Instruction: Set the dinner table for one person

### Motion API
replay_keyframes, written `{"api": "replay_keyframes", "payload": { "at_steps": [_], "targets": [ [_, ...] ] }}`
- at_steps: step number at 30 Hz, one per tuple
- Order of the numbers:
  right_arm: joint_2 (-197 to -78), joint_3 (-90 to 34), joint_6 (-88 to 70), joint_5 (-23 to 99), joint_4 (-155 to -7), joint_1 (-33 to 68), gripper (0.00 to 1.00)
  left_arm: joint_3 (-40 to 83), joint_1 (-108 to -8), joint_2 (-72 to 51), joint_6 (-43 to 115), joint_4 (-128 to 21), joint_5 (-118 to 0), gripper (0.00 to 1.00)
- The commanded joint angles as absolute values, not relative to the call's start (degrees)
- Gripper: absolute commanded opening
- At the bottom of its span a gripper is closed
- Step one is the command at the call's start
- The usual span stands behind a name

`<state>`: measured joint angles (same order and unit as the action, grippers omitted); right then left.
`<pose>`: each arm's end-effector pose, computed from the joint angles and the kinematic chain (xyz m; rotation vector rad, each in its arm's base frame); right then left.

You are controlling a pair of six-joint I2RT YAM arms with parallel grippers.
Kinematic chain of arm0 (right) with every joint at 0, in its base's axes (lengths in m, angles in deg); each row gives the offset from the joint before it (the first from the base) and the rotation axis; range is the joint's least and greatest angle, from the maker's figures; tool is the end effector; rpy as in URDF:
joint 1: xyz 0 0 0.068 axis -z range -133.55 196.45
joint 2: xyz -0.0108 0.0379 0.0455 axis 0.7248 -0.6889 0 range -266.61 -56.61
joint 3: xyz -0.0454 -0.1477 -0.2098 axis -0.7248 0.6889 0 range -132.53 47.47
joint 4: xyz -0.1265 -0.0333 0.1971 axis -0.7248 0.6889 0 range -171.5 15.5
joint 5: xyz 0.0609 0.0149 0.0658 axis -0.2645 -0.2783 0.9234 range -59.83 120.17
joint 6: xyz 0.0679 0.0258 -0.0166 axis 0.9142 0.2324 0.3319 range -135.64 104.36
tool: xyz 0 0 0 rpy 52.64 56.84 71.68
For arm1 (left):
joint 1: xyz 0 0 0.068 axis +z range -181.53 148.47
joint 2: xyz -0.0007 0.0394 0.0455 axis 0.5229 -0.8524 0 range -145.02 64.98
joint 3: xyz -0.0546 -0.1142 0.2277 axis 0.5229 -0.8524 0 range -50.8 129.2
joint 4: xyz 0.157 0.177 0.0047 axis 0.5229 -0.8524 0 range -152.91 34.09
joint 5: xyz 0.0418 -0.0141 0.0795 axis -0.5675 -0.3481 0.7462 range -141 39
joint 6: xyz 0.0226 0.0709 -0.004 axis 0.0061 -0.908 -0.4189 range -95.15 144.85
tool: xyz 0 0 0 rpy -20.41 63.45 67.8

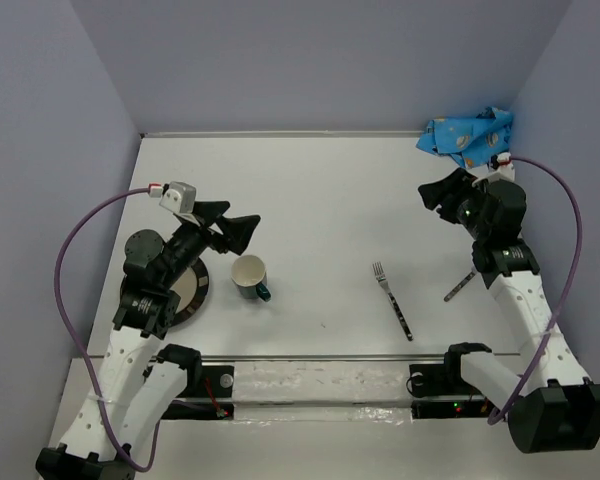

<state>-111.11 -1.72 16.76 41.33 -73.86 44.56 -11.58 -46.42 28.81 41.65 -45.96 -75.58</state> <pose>0.2284 0.0196 0.3273 0.3437 1.8007 0.5997 0.1475 -0.0661 0.3628 0.3486 1.3610 -0.7492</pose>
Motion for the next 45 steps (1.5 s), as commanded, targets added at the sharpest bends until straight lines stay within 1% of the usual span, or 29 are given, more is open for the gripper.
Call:
{"api": "replay_keyframes", "payload": {
  "at_steps": [1,3,4,5,6,7,8,10,15,17,19,20,21,22,23,25,29,36,37,42,45],
  "targets": [
    [-115.3,-4.7,17.2,32.8,-78.3,44.9,0.61,-10.3,-46.3,30.1,39.8,-45.5,-77.3,0.99],
    [-117.9,-5.4,17.7,30.7,-80.4,44.9,0.55,-10.4,-46.5,30.3,39.6,-45.8,-76.9,0.99],
    [-121.1,-6.1,17.8,27.8,-81.5,44.9,0.44,-10.3,-46.6,30.3,39.4,-46.2,-76.7,0.99],
    [-122.8,-6.8,17.7,27.0,-83.8,44.9,0.39,-10.4,-46.9,30.3,39.4,-46.2,-76.5,0.99],
    [-124.3,-7.0,17.6,26.1,-87.3,44.9,0.16,-10.4,-47.1,30.3,39.4,-46.2,-76.5,0.99],
    [-125.8,-7.2,17.5,24.6,-88.6,44.9,0.0,-10.3,-47.3,30.3,39.4,-46.3,-76.3,0.99],
    [-129.2,-8.5,17.1,23.9,-89.7,44.9,0.0,-10.3,-47.9,30.3,39.4,-46.3,-75.7,0.99],
    [-133.0,-10.7,16.4,21.6,-91.9,44.9,0.0,-10.4,-48.2,30.6,39.3,-46.3,-74.8,0.99],
    [-149.7,-20.6,13.2,16.7,-93.9,44.9,0.0,-10.3,-49.5,30.2,39.1,-46.8,-72.0,0.99],
    [-156.9,-26.3,13.7,17.7,-94.0,46.7,0.0,-10.4,-49.9,30.0,39.2,-46.9,-71.3,0.99],
    [-161.3,-29.9,14.6,19.0,-94.0,47.9,0.0,-10.5,-50.2,29.8,39.2,-46.9,-70.8,0.99],
    [-163.3,-33.2,15.3,19.2,-94.0,48.6,0.08,-10.5,-50.6,29.6,38.8,-46.9,-70.3,0.99],
    [-166.9,-34.8,15.6,18.3,-93.7,48.7,0.24,-10.5,-50.7,29.5,38.7,-46.9,-69.9,0.99],
    [-168.4,-36.1,15.7,16.6,-93.6,49.3,0.33,-10.5,-50.8,29.4,38.6,-47.1,-69.7,0.99],
    [-170.0,-38.7,15.8,15.9,-93.7,49.9,0.41,-10.5,-50.8,29.3,38.4,-47.2,-69.4,0.99],
    [-174.4,-41.6,15.8,15.1,-93.4,50.9,0.53,-10.5,-50.9,28.9,38.2,-47.1,-69.0,0.99],
    [-181.7,-51.1,16.3,15.6,-91.7,53.7,0.54,-10.3,-51.0,27.5,38.1,-47.1,-68.2,0.99],
    [-193.6,-63.5,17.9,17.8,-91.1,57.1,0.54,-10.3,-51.1,24.6,37.9,-46.5,-68.4,0.99],
    [-194.7,-66.2,18.1,18.6,-91.1,58.0,0.55,-10.2,-51.1,24.1,37.8,-46.3,-68.7,0.99],
    [-199.2,-70.8,17.6,17.7,-90.5,59.2,0.56,-9.6,-50.9,21.0,37.7,-45.9,-69.5,0.99],
    [-201.8,-75.6,17.2,18.0,-89.3,59.7,0.56,-9.2,-50.5,19.6,37.6,-45.7,-69.8,0.99]
  ]
}}
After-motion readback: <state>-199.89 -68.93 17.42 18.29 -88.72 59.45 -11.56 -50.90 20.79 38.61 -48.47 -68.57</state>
